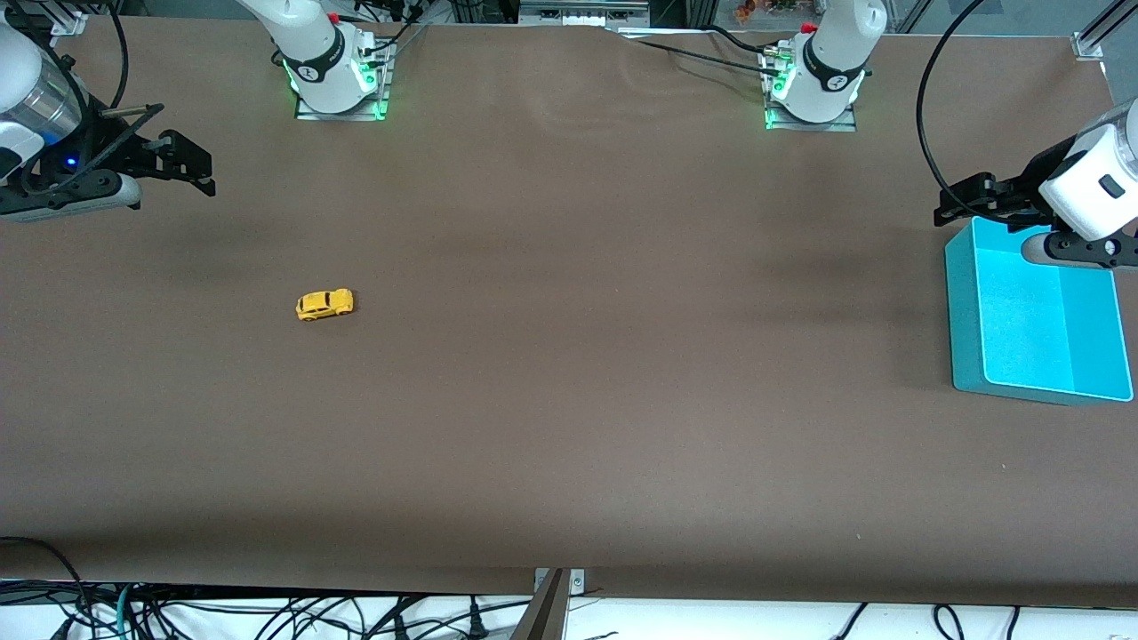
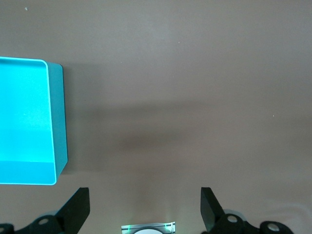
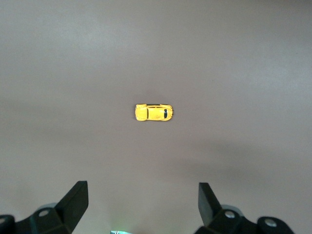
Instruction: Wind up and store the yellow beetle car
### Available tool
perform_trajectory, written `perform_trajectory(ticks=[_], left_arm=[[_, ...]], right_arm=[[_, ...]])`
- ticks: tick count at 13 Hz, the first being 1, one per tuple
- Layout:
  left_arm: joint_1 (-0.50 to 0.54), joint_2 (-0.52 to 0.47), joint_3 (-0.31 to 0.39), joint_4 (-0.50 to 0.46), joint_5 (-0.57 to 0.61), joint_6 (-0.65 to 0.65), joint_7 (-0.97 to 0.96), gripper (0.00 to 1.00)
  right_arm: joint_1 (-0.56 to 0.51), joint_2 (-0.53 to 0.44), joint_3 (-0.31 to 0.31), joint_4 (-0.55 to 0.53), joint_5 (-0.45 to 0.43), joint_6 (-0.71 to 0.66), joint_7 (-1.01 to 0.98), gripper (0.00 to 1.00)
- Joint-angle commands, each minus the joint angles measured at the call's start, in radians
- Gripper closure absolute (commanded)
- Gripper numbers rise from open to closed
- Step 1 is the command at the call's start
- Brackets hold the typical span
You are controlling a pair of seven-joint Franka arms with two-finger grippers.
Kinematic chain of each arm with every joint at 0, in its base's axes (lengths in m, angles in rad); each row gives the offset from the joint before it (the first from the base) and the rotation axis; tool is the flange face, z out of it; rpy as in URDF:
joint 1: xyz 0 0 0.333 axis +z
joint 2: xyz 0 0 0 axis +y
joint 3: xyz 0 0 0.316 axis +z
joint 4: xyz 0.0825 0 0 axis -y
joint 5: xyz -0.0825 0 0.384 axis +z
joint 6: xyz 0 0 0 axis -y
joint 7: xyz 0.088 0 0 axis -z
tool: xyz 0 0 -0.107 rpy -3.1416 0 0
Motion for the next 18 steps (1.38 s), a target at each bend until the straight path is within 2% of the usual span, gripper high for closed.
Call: perform_trajectory(ticks=[1, 18], left_arm=[[0.005, 0.009, -0.005, 0.025, 0.016, -0.005, 0.022, 0.0], [0.005, 0.009, -0.005, 0.026, 0.013, -0.005, 0.022, 0.0]], right_arm=[[-0.001, -0.007, 0.004, -0.008, -0.013, -0.003, 0.006, 0.0], [-0.003, -0.015, 0.003, -0.034, -0.013, -0.001, -0.033, 0.0]])
